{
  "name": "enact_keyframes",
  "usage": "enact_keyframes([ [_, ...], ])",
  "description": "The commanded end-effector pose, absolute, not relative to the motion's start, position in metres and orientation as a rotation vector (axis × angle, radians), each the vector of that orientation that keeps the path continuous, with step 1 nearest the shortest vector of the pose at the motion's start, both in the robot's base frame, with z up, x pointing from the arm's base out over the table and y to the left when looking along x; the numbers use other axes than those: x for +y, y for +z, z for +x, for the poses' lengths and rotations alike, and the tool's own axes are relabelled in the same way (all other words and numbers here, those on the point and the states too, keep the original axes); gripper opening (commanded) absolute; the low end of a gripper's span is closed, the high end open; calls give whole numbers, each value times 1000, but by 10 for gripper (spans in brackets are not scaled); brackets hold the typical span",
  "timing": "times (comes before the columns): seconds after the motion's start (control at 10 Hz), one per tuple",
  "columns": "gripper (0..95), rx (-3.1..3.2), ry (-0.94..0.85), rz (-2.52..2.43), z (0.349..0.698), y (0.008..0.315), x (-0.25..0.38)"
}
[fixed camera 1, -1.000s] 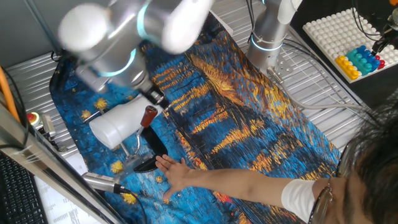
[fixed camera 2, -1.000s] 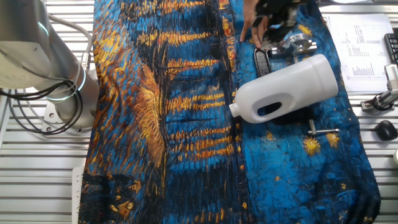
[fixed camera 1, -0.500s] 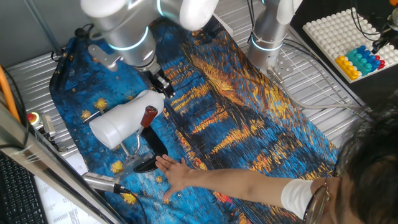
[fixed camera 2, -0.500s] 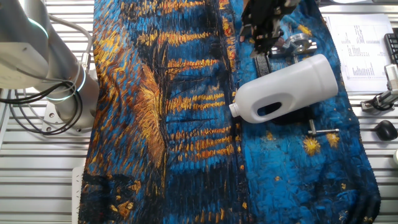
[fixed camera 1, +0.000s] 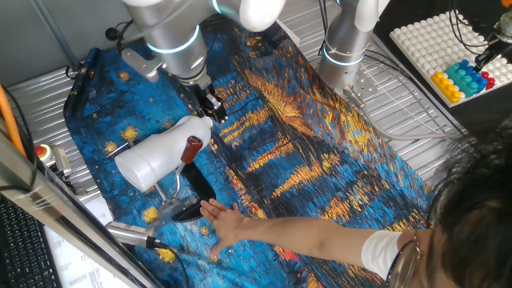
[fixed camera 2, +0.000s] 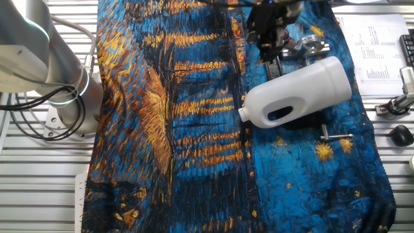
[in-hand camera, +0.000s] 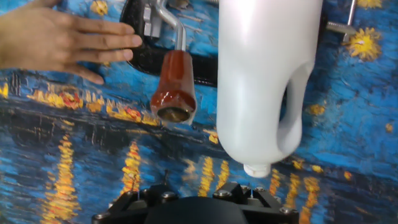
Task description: Pull up the lever
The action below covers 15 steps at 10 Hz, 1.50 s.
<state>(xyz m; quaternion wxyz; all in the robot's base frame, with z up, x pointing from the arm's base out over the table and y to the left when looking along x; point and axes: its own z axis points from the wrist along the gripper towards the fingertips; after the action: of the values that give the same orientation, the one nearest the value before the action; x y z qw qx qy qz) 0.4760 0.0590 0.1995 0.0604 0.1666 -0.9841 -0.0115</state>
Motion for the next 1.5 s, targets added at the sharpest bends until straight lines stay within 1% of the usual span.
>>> enact_keyframes([
  [0.1,380,-2994,-51,474,481,193,64],
  [0.7,380,-3053,-91,425,501,192,81],
  [1.4,380,-3096,-86,453,501,184,88],
  [1.5,190,-3097,-84,455,502,181,87],
])
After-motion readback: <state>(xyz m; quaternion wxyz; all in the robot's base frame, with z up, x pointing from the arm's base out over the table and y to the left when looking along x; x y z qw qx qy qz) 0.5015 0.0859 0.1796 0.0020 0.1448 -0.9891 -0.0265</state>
